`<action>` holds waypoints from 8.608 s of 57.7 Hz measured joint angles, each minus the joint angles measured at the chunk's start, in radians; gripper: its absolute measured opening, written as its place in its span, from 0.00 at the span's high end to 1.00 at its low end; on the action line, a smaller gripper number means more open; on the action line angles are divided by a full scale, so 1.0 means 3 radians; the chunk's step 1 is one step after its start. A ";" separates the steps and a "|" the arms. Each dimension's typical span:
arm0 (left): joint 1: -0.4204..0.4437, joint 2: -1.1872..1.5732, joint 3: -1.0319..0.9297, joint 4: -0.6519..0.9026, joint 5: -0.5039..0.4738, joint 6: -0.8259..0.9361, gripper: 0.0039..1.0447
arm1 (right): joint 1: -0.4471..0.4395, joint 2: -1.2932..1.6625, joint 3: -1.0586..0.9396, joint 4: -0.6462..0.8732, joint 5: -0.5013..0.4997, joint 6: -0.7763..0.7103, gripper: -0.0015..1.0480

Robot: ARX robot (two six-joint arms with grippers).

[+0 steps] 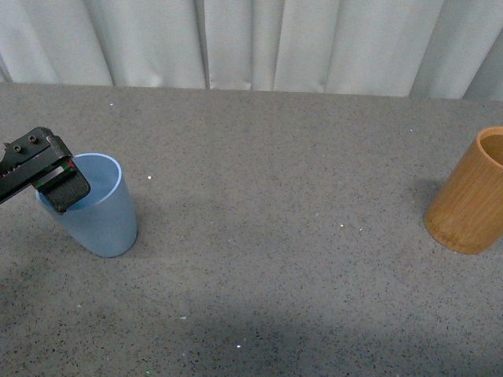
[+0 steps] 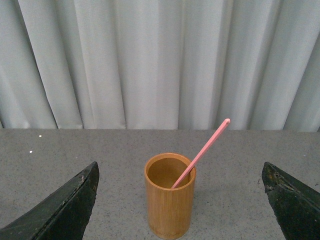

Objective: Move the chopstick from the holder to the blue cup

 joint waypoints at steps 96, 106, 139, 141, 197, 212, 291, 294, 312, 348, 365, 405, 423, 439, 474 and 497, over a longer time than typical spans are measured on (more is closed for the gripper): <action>-0.0219 0.0286 0.0792 -0.0113 0.0605 0.0975 0.97 | 0.0000 0.0000 0.0000 0.0000 0.0000 0.0000 0.09; -0.0360 0.0493 0.1021 -0.0287 0.0671 0.1198 0.97 | 0.0000 0.0000 0.0000 0.0000 0.0000 0.0000 0.09; -0.0765 0.0739 0.1235 -0.0525 0.0635 0.1325 0.97 | 0.0000 0.0000 0.0000 0.0000 0.0000 0.0000 0.09; -0.0774 0.0749 0.1240 -0.0529 0.0635 0.1325 0.97 | 0.0000 0.0000 0.0000 0.0000 0.0000 0.0000 0.09; -0.0674 0.0590 0.1403 -0.0591 0.0612 0.1025 0.07 | 0.0000 0.0000 0.0000 0.0000 0.0000 0.0000 0.09; -0.0268 0.0275 0.0219 0.2083 0.0137 0.2038 0.35 | 0.0000 0.0000 0.0000 0.0000 0.0001 0.0000 0.09; 0.0743 -0.5422 -0.1451 -0.1286 0.1039 0.2524 0.10 | -0.0963 0.2041 0.0874 0.1357 -0.0568 0.0415 0.09; 0.0743 -0.5423 -0.1451 -0.1286 0.1033 0.2528 0.04 | -0.1058 0.2504 0.1137 0.1484 -0.0577 0.0399 0.09; 0.0743 -0.5423 -0.1451 -0.1287 0.1038 0.2528 0.06 | -0.1015 0.4215 0.2031 0.1247 -0.0230 0.0455 0.09; 0.0743 -0.5423 -0.1451 -0.1288 0.1036 0.2528 0.06 | -0.0273 0.5239 0.1865 0.1829 0.0781 0.0793 0.09; 0.0743 -0.5423 -0.1451 -0.1288 0.1036 0.2528 0.06 | -0.0127 0.5544 0.2041 0.1920 0.0975 0.0764 0.09; 0.0743 -0.5423 -0.1451 -0.1288 0.1036 0.2528 0.06 | 0.0006 0.6085 0.2457 0.1914 0.1300 0.0848 0.27; 0.0743 -0.5423 -0.1451 -0.1288 0.1036 0.2528 0.06 | 0.0051 0.6218 0.2458 0.1980 0.1283 0.0846 0.76; 0.0743 -0.5423 -0.1451 -0.1288 0.1036 0.2528 0.06 | 0.0060 0.6222 0.2459 0.2068 0.1205 0.0865 0.99; 0.0743 -0.5423 -0.1451 -0.1288 0.1036 0.2528 0.06 | 0.0079 0.5905 0.2413 0.2323 0.0924 0.0577 0.99; 0.0743 -0.5423 -0.1451 -0.1288 0.1036 0.2528 0.06 | -0.0081 0.5273 0.2410 0.2065 0.0716 0.0567 0.99</action>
